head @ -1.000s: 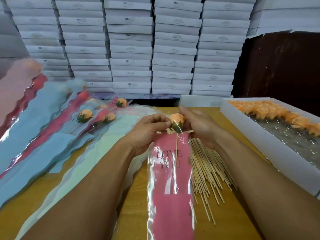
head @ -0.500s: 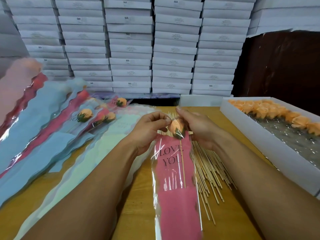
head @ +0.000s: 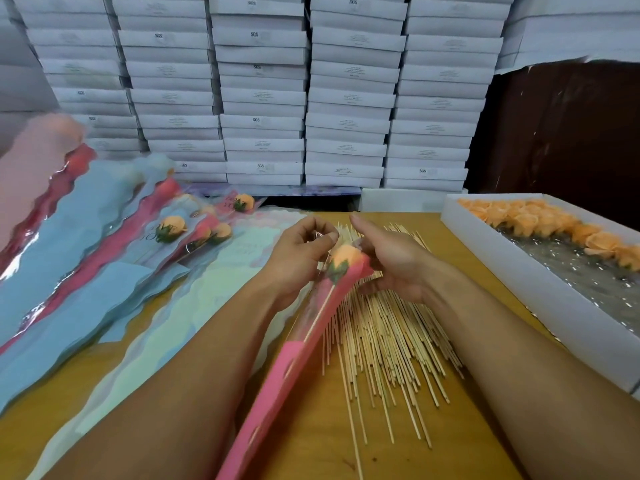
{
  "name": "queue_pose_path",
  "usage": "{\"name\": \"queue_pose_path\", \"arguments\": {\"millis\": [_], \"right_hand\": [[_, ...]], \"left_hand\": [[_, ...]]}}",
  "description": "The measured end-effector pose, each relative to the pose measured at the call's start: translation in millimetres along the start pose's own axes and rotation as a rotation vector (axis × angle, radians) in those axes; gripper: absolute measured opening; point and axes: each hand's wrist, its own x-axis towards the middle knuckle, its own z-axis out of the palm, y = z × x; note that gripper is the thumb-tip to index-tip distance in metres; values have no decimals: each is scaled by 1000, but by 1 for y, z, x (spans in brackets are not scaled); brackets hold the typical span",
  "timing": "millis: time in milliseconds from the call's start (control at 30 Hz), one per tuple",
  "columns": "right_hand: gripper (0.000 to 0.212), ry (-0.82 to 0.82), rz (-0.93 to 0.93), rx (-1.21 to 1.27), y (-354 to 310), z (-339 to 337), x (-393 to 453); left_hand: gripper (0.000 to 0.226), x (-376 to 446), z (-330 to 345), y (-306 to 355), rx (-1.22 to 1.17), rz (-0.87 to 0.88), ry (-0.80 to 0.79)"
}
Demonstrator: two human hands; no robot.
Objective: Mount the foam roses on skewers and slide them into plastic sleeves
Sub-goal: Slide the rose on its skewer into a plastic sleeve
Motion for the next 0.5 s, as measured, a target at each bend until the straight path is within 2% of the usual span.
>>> {"name": "queue_pose_path", "arguments": {"millis": [233,367,500], "right_hand": [[52,-45,59,100,-4,0,-5],[50,-68,111,13,-5,1,-9],[60,-324,206,-147,-6,2,-15]], "left_hand": [[17,7,-5,-5,167,126,223],[16,11,-9,-7,299,198,316],[15,12,-14,-8,414,247,439]]}}
